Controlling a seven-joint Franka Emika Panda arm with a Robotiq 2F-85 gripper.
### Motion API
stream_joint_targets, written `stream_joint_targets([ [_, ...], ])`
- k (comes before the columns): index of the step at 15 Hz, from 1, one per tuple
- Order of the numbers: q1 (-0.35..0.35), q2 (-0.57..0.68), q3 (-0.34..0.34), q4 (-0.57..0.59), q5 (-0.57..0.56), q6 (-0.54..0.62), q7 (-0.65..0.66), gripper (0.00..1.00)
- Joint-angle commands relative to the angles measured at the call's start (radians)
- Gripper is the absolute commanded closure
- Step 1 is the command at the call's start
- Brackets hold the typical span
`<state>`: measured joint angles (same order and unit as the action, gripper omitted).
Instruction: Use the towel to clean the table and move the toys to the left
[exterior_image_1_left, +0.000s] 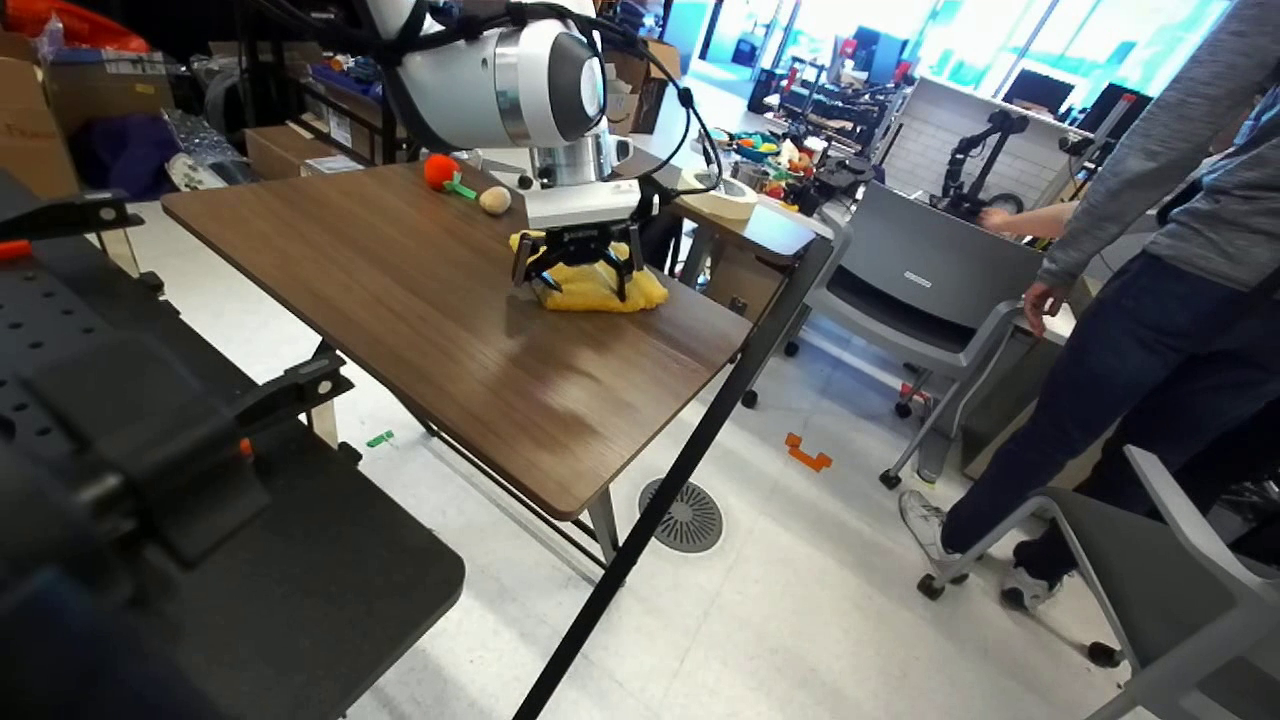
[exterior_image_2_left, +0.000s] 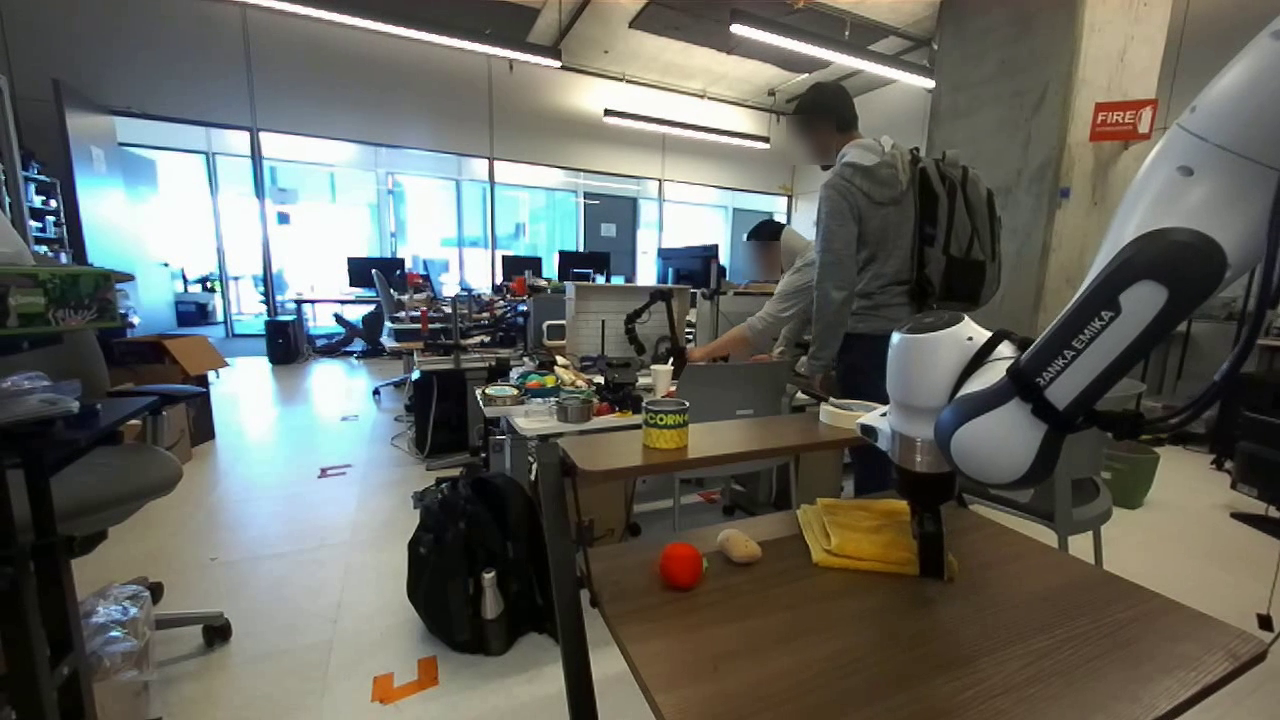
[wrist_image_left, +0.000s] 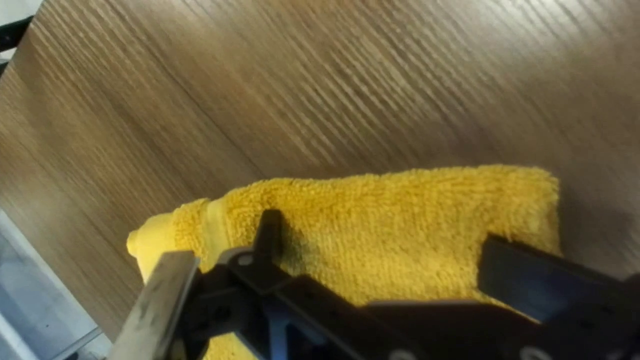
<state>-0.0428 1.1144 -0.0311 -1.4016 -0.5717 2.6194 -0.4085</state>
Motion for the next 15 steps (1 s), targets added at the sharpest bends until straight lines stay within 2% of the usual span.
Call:
stream_joint_targets([
  [1, -0.041, 0.016, -0.014, 0.04, 0.091, -0.069, -0.037, 0.0],
  [4, -0.062, 0.031, -0.075, 0.078, 0.136, -0.11, 0.012, 0.0],
  [7, -0.066, 0.057, -0.105, 0.104, 0.137, -0.145, 0.008, 0.0],
  [11, -0.02, 0.085, -0.099, 0.092, 0.081, -0.176, -0.059, 0.0],
  [15, 0.072, 0.032, -0.106, -0.032, -0.044, -0.099, -0.074, 0.0],
])
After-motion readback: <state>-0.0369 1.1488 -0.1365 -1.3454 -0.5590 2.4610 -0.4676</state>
